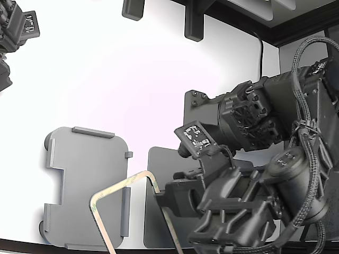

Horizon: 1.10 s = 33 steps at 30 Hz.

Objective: Move top rectangular frame to the holder.

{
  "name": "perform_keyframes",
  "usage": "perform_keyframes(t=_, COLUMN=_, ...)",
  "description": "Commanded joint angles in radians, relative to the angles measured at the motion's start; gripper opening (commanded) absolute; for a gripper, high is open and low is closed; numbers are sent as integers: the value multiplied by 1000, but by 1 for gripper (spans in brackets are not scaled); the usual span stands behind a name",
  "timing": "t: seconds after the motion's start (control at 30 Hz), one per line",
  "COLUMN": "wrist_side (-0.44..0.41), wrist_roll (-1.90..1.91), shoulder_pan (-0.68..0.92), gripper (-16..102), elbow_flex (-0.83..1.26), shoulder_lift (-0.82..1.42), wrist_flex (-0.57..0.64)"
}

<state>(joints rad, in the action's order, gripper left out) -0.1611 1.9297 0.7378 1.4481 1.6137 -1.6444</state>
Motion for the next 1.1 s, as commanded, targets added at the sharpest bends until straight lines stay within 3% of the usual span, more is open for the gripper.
perform_keyframes(t=0.0, wrist_side=-20, wrist_roll=46, shoulder_pan=-49, gripper=-11, elbow_flex=-78, shoulder_lift=-44, wrist_flex=-9)
perform_keyframes(t=0.37, wrist_side=-2, wrist_roll=233, shoulder_pan=-163, gripper=-11, elbow_flex=-275, shoulder_lift=-245, wrist_flex=-11)
perform_keyframes(t=1.07, wrist_side=44, wrist_roll=242, shoulder_pan=-219, gripper=-11, elbow_flex=-176, shoulder_lift=-229, wrist_flex=-11)
